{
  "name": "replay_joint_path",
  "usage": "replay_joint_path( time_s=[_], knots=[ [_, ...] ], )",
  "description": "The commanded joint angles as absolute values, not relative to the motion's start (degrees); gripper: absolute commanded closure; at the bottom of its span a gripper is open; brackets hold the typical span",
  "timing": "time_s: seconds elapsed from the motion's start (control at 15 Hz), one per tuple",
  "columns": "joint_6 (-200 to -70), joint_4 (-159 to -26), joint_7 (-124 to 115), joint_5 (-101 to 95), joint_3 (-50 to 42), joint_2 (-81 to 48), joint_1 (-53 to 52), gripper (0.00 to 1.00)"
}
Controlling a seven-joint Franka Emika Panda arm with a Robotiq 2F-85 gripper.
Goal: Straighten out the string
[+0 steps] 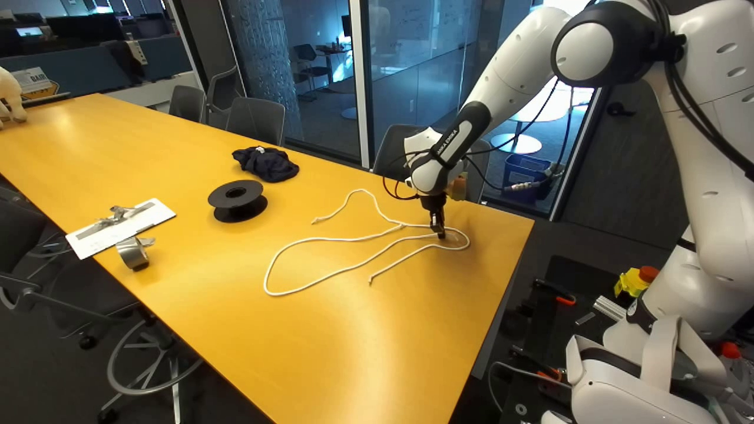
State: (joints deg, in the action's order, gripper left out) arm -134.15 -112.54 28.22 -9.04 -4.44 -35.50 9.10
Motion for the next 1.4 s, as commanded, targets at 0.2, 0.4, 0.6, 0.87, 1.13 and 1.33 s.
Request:
replay_joint_path(
  time_s=[0.2, 0.4, 0.6, 0.87, 1.13, 1.33],
  knots=[
    [-132.3, -110.2, 29.5, -9.6, -3.0, -36.4, 10.6, 0.69],
    [-132.1, -110.6, 29.2, -9.8, -3.0, -35.9, 10.5, 0.57],
    [-131.1, -112.0, 27.5, -10.3, -3.6, -34.1, 9.7, 0.35],
    [-125.9, -118.5, 19.4, -10.0, -4.4, -24.9, 6.9, 0.06],
    [-118.3, -125.1, 8.4, -9.5, -3.9, -14.4, 3.3, 0.0],
    [-115.1, -131.4, -2.7, -9.5, -3.3, -5.4, 0.4, 0.0]
  ],
)
